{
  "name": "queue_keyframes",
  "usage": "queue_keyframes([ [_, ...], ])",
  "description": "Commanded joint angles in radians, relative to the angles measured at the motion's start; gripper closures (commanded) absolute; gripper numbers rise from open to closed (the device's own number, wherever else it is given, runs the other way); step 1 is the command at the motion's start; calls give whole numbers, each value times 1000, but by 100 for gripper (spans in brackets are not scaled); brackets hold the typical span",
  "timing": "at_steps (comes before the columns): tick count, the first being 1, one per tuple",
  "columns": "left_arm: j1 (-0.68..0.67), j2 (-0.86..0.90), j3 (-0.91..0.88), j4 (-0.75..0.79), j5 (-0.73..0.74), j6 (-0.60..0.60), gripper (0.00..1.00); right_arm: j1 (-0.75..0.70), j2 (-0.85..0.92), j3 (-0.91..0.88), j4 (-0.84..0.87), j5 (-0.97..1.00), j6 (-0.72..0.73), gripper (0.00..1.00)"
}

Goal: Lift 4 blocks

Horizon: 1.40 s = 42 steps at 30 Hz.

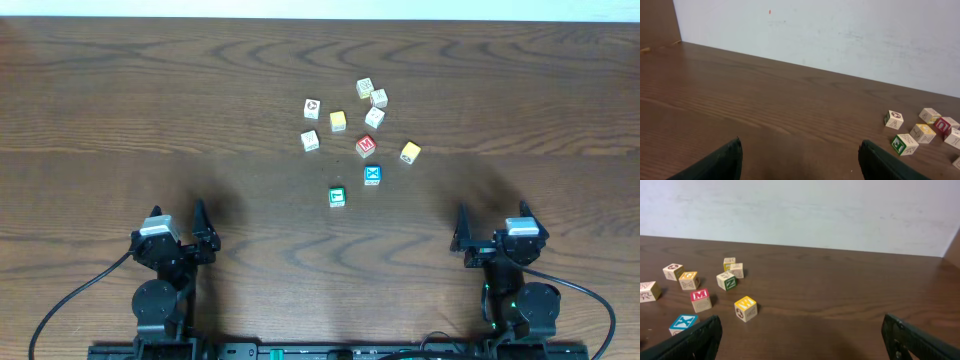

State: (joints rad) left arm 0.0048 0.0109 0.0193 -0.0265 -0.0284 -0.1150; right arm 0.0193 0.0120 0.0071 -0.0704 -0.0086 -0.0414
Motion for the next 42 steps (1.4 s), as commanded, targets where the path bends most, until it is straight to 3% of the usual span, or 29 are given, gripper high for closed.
queue_keyframes([
  [1, -3, -6, -14, -47, -6, -2, 25, 9, -5, -2, -5, 0, -12, 1],
  [16, -3, -6, -14, -47, -6, -2, 25, 8, -5, -2, 0, -51, 3, 1],
  [21, -3, -6, -14, -47, -6, -2, 25, 9, -5, -2, -2, -58, 116, 1],
  [27, -3, -6, -14, -47, -6, -2, 25, 9, 16, 4, 2, -233, 164, 1],
  [36, -3, -6, -14, -47, -6, -2, 25, 9, 222, 104, 5, -292, 138, 1],
  [42, -3, -6, -14, -47, -6, -2, 25, 9, 501, 368, -142, -277, 33, 1],
])
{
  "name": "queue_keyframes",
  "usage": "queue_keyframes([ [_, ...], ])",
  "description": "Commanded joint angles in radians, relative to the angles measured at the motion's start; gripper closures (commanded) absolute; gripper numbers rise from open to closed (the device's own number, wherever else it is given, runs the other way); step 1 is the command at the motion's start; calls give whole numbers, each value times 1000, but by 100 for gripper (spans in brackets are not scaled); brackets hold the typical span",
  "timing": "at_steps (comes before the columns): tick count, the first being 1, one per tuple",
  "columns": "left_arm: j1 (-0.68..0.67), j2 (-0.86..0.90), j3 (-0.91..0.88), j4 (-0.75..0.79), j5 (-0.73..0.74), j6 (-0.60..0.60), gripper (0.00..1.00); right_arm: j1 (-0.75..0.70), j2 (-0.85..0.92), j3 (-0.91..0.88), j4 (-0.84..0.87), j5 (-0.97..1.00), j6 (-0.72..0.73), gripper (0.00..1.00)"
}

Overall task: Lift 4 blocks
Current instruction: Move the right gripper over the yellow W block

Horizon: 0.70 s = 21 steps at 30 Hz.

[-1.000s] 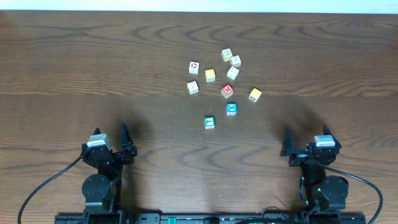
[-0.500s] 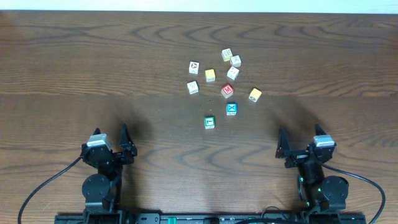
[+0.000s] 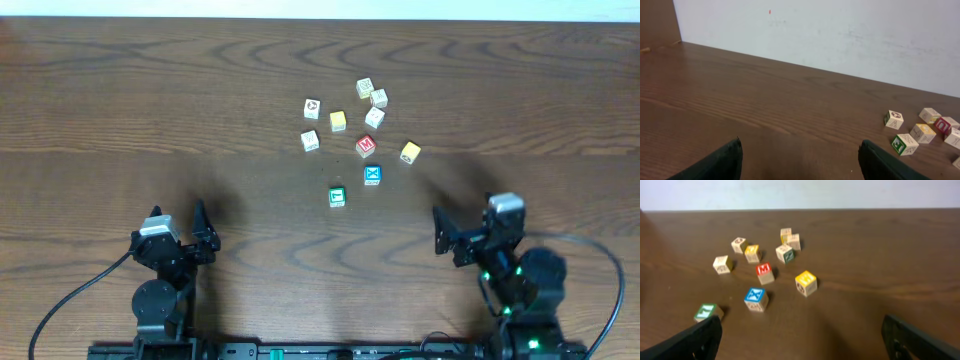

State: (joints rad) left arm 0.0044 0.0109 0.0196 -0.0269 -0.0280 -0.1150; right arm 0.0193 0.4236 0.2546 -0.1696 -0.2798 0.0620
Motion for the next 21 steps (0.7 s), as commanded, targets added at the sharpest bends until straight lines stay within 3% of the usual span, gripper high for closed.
queue_keyframes([
  [1, -3, -6, -15, -47, -6, -2, 25, 9, 145, 181, -95, -6, -86, 1],
  [14, -3, -6, -15, -47, -6, -2, 25, 9, 726, 874, -759, -61, -67, 1],
  [21, -3, -6, -15, -47, -6, -2, 25, 9, 821, 919, -753, -148, -67, 1],
])
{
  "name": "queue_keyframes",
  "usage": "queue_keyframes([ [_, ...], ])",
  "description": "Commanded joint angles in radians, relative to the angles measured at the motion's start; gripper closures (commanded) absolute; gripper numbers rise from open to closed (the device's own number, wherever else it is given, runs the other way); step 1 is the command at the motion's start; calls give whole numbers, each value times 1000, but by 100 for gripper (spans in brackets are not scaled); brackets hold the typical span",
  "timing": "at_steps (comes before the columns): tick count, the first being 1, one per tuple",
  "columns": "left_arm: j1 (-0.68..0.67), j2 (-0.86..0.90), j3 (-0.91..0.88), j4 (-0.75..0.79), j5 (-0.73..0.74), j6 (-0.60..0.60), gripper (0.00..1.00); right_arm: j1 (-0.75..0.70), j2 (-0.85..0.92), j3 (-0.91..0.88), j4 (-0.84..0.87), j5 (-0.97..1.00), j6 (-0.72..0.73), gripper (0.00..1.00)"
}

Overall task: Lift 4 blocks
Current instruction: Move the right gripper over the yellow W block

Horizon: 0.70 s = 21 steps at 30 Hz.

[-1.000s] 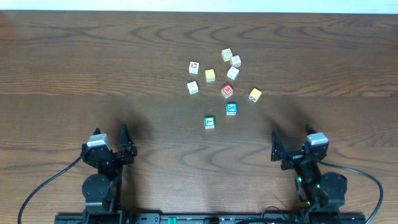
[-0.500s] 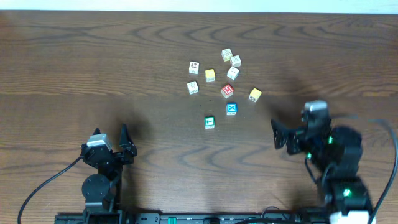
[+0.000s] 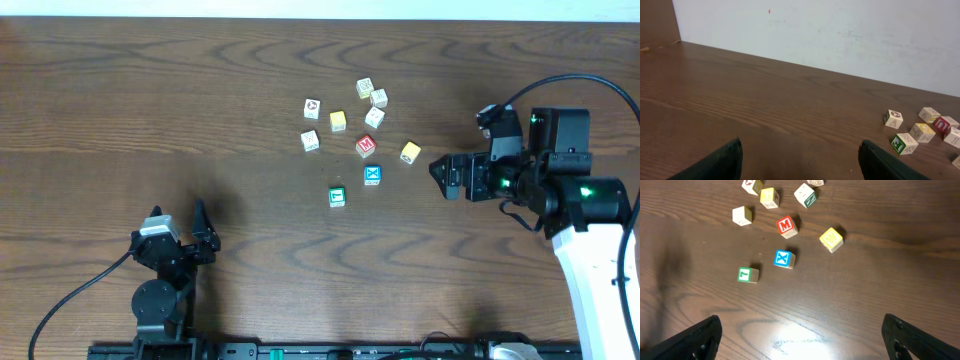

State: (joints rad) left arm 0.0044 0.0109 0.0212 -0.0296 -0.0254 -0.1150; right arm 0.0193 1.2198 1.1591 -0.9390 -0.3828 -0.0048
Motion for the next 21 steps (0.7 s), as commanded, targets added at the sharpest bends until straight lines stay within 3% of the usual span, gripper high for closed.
queue_keyframes([
  [1, -3, -6, -16, -44, -9, -2, 25, 9, 32, 15, 28, -52, -1, 1],
  [5, -3, -6, -16, -44, -9, -2, 25, 20, 66, 15, 76, -17, 5, 1],
  [10, -3, -6, -16, -44, -9, -2, 25, 61, 169, 15, 108, 192, 227, 1],
  [21, -3, -6, -16, -44, -9, -2, 25, 234, 444, 17, 320, 317, 547, 1],
])
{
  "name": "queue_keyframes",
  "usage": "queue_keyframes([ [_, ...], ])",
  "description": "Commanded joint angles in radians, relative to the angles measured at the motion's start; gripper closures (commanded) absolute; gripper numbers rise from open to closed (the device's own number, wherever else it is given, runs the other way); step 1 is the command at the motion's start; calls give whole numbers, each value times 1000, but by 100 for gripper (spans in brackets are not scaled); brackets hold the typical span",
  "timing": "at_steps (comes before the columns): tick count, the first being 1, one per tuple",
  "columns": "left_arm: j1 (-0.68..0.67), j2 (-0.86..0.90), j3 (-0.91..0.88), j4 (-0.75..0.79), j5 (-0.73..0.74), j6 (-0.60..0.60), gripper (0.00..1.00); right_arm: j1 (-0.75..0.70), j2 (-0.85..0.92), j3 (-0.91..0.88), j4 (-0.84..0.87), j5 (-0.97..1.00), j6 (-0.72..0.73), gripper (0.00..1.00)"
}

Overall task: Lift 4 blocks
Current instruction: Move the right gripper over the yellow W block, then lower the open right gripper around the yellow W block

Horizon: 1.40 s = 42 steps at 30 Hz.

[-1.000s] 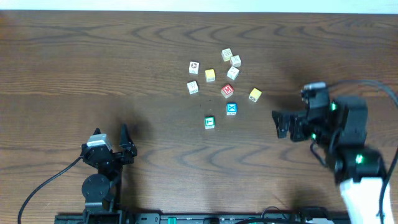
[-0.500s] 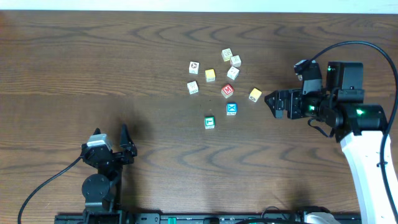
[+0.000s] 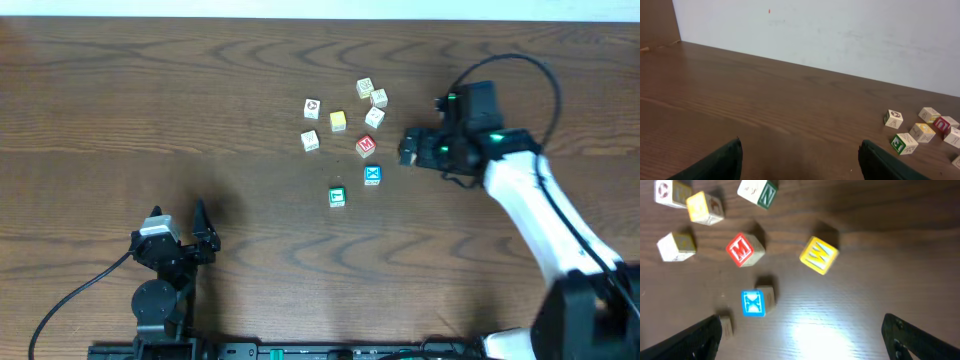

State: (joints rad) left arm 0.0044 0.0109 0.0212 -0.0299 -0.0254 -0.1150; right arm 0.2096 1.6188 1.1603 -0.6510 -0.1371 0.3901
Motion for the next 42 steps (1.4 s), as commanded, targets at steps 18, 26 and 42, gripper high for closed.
queue_keyframes([
  [18, -3, -6, -16, -44, -9, -2, 25, 79, 222, 16, 183, 264, 425, 16],
  [26, -3, -6, -16, -44, -9, -2, 25, 80, 266, 16, 225, 265, 424, 33],
  [42, -3, -6, -16, -44, -9, -2, 25, 80, 284, 16, 229, 314, 455, 45],
])
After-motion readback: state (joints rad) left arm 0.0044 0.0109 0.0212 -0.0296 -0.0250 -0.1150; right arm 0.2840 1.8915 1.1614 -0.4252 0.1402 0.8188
